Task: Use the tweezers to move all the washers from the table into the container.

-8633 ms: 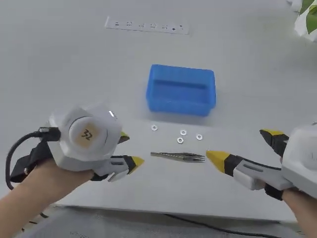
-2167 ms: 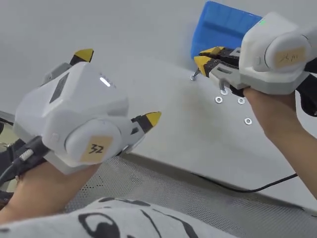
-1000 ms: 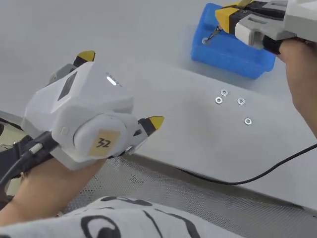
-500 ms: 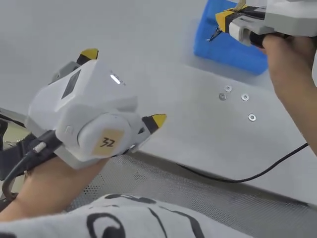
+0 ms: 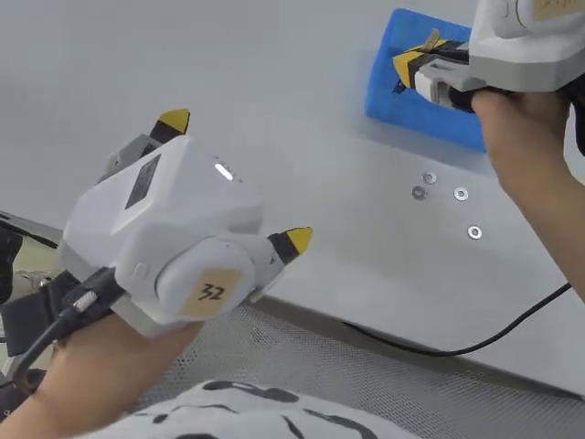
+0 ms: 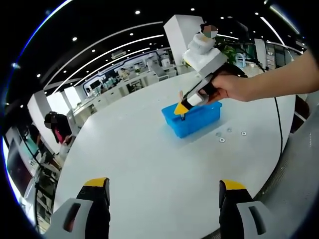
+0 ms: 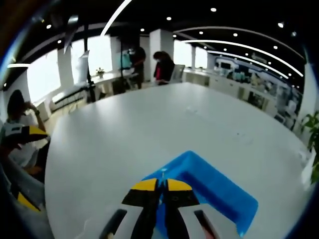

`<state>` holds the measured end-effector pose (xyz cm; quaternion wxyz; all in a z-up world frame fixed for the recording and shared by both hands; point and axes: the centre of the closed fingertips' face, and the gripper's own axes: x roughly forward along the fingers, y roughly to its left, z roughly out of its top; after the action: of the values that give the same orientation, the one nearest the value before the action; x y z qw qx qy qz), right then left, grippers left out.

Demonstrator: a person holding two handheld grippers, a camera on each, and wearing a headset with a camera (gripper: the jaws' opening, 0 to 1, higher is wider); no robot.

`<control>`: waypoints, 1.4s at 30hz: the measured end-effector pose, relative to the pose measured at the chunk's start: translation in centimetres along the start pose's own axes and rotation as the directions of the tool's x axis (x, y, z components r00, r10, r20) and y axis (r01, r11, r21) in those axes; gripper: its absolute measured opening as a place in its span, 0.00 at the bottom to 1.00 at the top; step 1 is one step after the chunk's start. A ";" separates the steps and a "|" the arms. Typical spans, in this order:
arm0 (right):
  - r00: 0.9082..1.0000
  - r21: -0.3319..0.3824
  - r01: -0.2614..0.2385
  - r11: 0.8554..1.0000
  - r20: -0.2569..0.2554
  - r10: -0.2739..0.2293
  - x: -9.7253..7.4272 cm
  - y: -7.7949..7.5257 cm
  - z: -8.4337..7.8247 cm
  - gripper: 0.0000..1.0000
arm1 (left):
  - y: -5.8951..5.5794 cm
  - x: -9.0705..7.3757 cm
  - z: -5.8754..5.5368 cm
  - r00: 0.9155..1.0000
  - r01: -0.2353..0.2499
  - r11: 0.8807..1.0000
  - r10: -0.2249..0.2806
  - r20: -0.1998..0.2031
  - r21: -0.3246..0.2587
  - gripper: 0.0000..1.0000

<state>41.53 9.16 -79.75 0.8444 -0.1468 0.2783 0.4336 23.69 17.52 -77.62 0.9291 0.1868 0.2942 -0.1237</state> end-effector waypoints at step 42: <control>0.995 0.090 0.034 0.995 0.095 -0.043 -8.7 1.2 0.4 0.03 | 0.0 0.0 -0.4 1.000 -0.015 0.999 0.015 -0.023 0.029 0.92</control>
<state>36.66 4.44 -74.23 0.8707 -0.0936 0.2531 0.4111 23.53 17.73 -77.93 0.9237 0.2040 0.3016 -0.1188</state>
